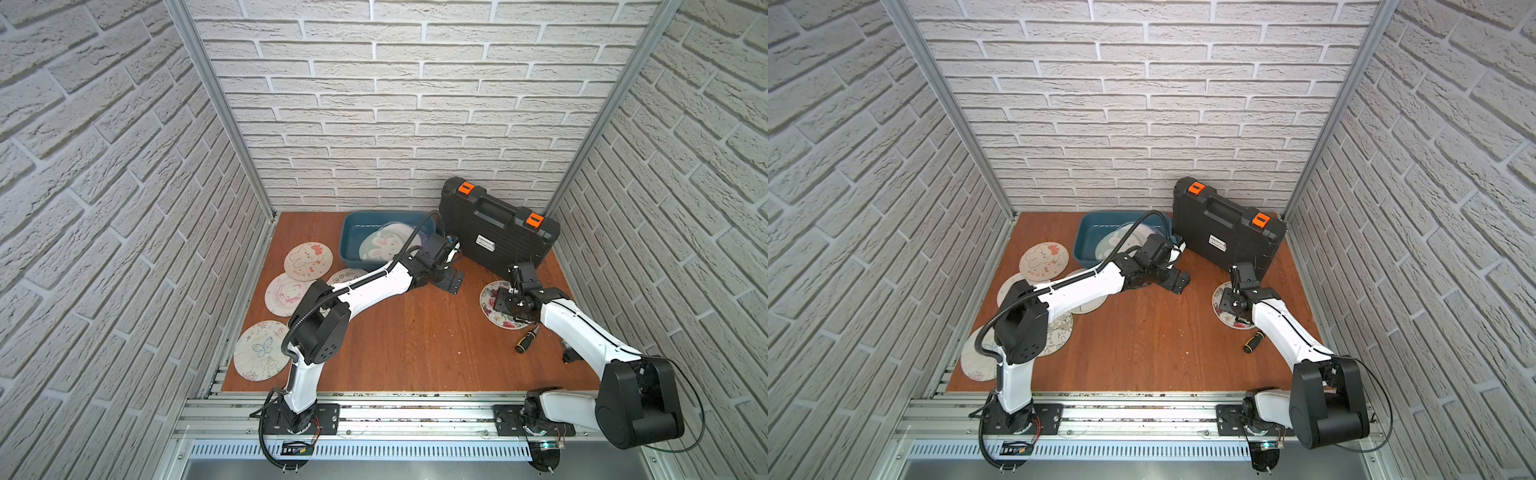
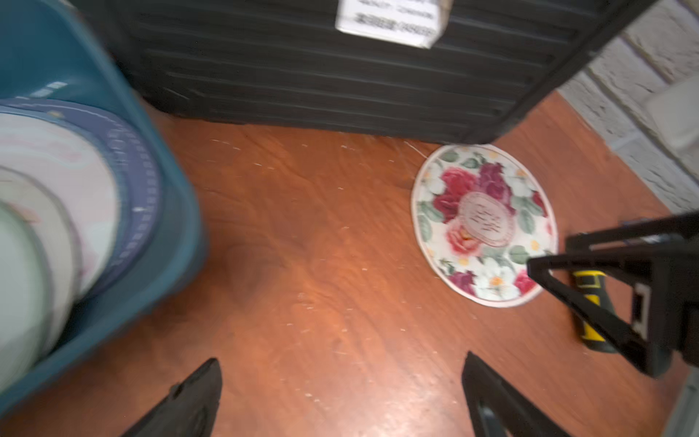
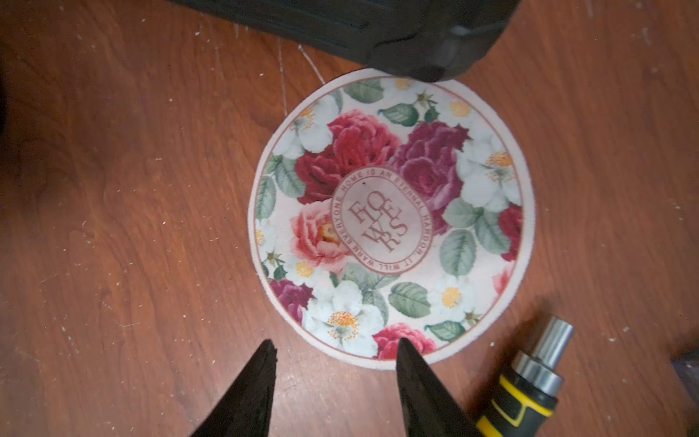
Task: Put the coasters into the storage box
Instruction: Pick up the coaster from the center of the board.
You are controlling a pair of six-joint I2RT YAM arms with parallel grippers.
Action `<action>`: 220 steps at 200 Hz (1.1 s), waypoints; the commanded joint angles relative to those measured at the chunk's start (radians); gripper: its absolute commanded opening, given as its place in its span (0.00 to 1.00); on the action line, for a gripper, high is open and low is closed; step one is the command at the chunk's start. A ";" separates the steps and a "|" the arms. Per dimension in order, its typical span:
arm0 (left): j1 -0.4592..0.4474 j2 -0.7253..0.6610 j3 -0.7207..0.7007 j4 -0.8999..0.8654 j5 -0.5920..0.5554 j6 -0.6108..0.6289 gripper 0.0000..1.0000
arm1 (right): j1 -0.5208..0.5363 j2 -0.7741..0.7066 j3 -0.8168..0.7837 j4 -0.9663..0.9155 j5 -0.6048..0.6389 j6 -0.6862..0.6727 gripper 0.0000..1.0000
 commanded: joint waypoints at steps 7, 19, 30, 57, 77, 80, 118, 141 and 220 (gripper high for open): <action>-0.018 0.086 0.043 0.049 0.066 -0.049 0.98 | -0.076 -0.041 -0.010 -0.027 0.009 -0.023 0.53; -0.026 0.112 0.057 0.058 0.077 -0.057 0.98 | -0.122 -0.040 -0.014 -0.025 -0.021 -0.030 0.53; -0.034 0.140 0.073 0.062 0.079 -0.065 0.98 | -0.161 -0.032 -0.018 -0.022 -0.041 -0.034 0.53; -0.055 0.202 0.110 0.078 0.084 -0.093 0.98 | -0.253 0.002 -0.028 -0.002 -0.099 -0.047 0.53; -0.068 0.237 0.130 0.101 0.086 -0.115 0.98 | -0.301 0.028 -0.035 0.012 -0.122 -0.058 0.53; -0.069 0.244 0.131 0.104 0.086 -0.119 0.98 | -0.308 0.033 -0.036 0.015 -0.129 -0.060 0.52; -0.093 0.314 0.180 0.151 0.104 -0.146 0.98 | -0.402 0.085 -0.055 0.049 -0.217 -0.059 0.53; -0.111 0.346 0.203 0.184 0.099 -0.149 0.98 | -0.452 0.100 -0.074 0.070 -0.250 -0.054 0.53; -0.133 0.453 0.297 0.166 0.168 -0.189 0.98 | -0.476 0.141 -0.074 0.089 -0.282 -0.051 0.52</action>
